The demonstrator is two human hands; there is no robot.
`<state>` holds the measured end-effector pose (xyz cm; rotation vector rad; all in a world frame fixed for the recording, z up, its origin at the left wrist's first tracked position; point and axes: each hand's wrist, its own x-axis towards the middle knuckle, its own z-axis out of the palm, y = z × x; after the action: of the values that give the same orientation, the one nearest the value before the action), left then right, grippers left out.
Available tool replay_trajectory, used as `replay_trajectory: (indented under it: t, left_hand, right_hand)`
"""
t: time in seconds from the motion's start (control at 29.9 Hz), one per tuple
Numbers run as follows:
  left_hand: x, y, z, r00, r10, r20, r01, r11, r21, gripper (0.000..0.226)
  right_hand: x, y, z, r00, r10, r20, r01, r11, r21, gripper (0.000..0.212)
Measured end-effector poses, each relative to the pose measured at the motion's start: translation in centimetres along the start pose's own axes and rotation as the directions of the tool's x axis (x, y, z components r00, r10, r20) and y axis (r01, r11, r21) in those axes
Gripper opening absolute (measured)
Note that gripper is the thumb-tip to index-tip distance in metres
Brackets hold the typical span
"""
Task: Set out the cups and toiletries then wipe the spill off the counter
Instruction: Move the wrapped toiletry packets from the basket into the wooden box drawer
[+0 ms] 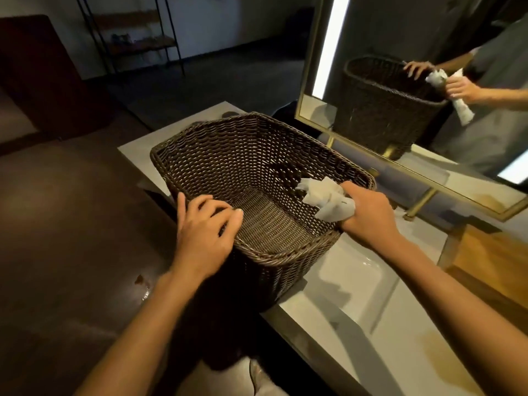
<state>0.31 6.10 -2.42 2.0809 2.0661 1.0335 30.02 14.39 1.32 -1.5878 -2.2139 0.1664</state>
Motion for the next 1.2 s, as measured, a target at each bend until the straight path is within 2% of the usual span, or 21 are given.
replay_trajectory:
  t: [0.13, 0.27, 0.37, 0.5, 0.57, 0.67, 0.73, 0.84, 0.94, 1.0, 1.07, 1.14, 1.2]
  left_hand:
    - [-4.0, 7.5, 1.6, 0.988, 0.128, 0.085, -0.140, 0.978, 0.156, 0.037]
    - [-5.6, 12.5, 3.1, 0.979, 0.127, 0.157, -0.172, 0.931, 0.323, 0.053]
    - [-5.9, 12.8, 3.2, 0.978, 0.122, 0.169, -0.180, 0.907, 0.382, 0.058]
    - [-6.7, 11.1, 3.7, 0.972, 0.205, 0.113, -0.234, 0.869, 0.435, 0.064]
    - [-6.8, 10.8, 4.2, 0.970, 0.234, 0.067, -0.239, 0.862, 0.448, 0.065]
    - [-6.8, 11.1, 4.7, 0.979, 0.206, 0.010, -0.188, 0.874, 0.448, 0.065]
    - [-6.8, 11.7, 5.1, 0.988, 0.155, 0.000, -0.139, 0.883, 0.448, 0.067]
    - [-6.6, 12.9, 6.1, 0.999, 0.046, -0.016, -0.036, 0.919, 0.392, 0.077]
    - [-6.4, 16.4, 8.0, 0.997, 0.071, 0.008, -0.070, 0.946, 0.318, 0.078]
    - [-6.3, 19.9, 9.7, 0.984, 0.157, 0.088, -0.176, 0.942, 0.286, 0.075]
    - [-6.4, 24.1, 12.4, 0.945, 0.210, 0.250, -0.252, 0.957, 0.146, 0.067]
    - [-6.7, 28.7, 15.5, 0.877, 0.164, 0.452, -0.149, 0.986, -0.069, 0.056]
    - [-7.2, 32.5, 18.7, 0.783, 0.123, 0.610, -0.003, 0.981, -0.194, 0.046]
  right_hand:
    - [-0.8, -0.2, 0.5, 0.993, 0.002, -0.122, 0.010, 0.995, 0.099, 0.022]
    - [-1.3, -0.3, 0.2, 0.990, 0.010, -0.143, 0.008, 0.992, 0.126, 0.023]
    - [-2.0, 0.0, -0.3, 0.993, 0.017, -0.114, -0.002, 0.991, 0.131, 0.022]
    - [-4.6, 1.3, -1.7, 0.989, -0.007, -0.150, 0.053, 0.950, 0.306, 0.014]
    - [-6.6, 3.8, -2.6, 0.991, 0.016, -0.132, 0.025, 0.952, 0.306, 0.011]
    - [-10.3, 10.3, -3.8, 0.996, 0.094, -0.004, -0.091, 0.972, 0.216, 0.012]
    - [-13.1, 15.8, -5.1, 0.974, 0.213, 0.075, -0.223, 0.960, 0.172, 0.019]
    - [-17.2, 24.5, -6.9, 0.901, 0.419, 0.112, -0.429, 0.898, 0.096, 0.027]
    - [-20.2, 32.3, -8.3, 0.809, 0.573, 0.132, -0.576, 0.817, -0.017, 0.033]
    - [-20.9, 36.3, -8.6, 0.765, 0.630, 0.134, -0.625, 0.777, -0.079, 0.034]
    - [-20.9, 39.5, -8.7, 0.744, 0.658, 0.114, -0.651, 0.753, -0.098, 0.040]
    - [-20.4, 41.8, -8.4, 0.723, 0.684, 0.101, -0.680, 0.729, -0.070, 0.043]
    - [-19.5, 43.3, -7.9, 0.719, 0.689, 0.090, -0.690, 0.724, -0.030, 0.048]
